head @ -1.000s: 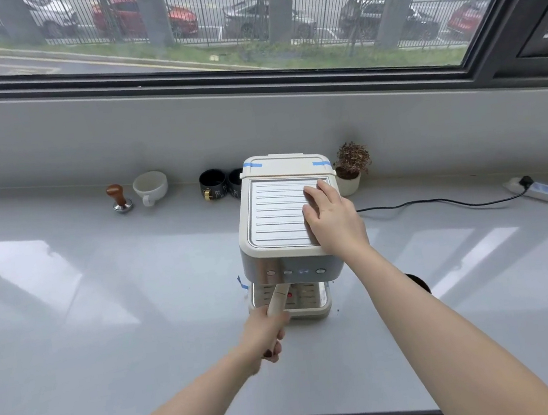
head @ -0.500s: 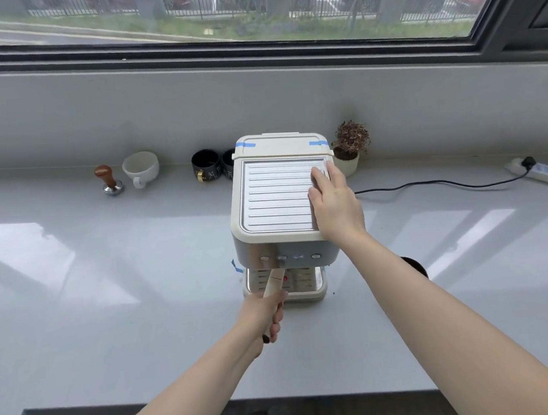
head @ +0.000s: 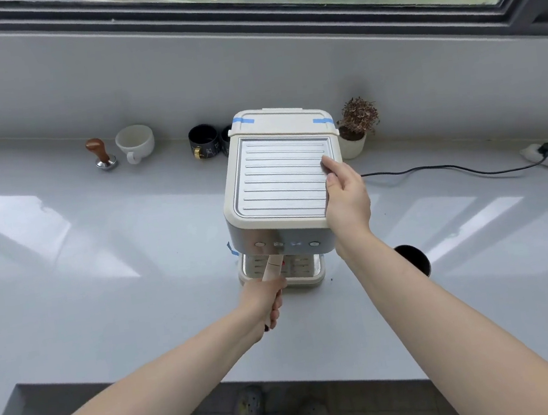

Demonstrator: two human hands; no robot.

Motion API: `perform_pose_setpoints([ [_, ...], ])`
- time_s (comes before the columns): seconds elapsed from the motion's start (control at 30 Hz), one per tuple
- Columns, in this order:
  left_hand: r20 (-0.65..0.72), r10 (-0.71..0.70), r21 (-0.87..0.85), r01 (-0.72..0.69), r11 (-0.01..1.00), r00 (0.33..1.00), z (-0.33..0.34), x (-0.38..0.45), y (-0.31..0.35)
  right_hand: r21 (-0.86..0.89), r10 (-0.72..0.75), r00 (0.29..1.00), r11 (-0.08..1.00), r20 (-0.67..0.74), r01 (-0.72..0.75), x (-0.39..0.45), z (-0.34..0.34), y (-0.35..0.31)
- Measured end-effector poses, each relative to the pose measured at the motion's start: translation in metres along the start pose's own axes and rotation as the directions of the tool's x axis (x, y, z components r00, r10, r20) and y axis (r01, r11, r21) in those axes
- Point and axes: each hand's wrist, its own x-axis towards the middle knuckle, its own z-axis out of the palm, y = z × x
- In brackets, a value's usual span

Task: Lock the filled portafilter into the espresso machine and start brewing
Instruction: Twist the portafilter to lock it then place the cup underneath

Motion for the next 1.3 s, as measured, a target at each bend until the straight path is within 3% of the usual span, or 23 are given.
perform_pose_setpoints([
  [0.17,-0.099,-0.004,-0.141,-0.010,0.990,0.995,0.027,0.001,-0.008,0.033,0.009,0.999,0.999,-0.037,-0.008,-0.001,0.002,0.002],
  [0.7,-0.220,-0.080,-0.311,0.008,0.950,0.972,0.047,-0.001,-0.007,0.104,0.045,0.996,0.994,-0.076,-0.037,0.001,0.006,0.004],
  [0.97,-0.181,-0.053,-0.250,0.006,0.968,0.982,0.043,-0.006,-0.009,0.049,-0.006,0.994,0.999,-0.105,0.012,0.001,0.008,0.007],
  [1.17,-0.005,0.098,-0.152,-0.098,0.984,0.995,0.020,-0.018,-0.009,0.024,-0.041,0.995,0.999,-0.091,0.043,0.000,0.005,0.006],
  [1.23,-0.043,0.195,-0.098,-0.198,0.975,0.980,-0.001,-0.021,0.000,0.005,-0.059,0.995,0.998,-0.082,0.060,0.000,0.003,0.005],
  [1.3,-0.200,0.330,-0.086,-0.352,0.932,0.923,-0.028,-0.024,0.019,-0.014,-0.072,0.995,0.997,-0.076,0.071,0.000,0.001,0.004],
])
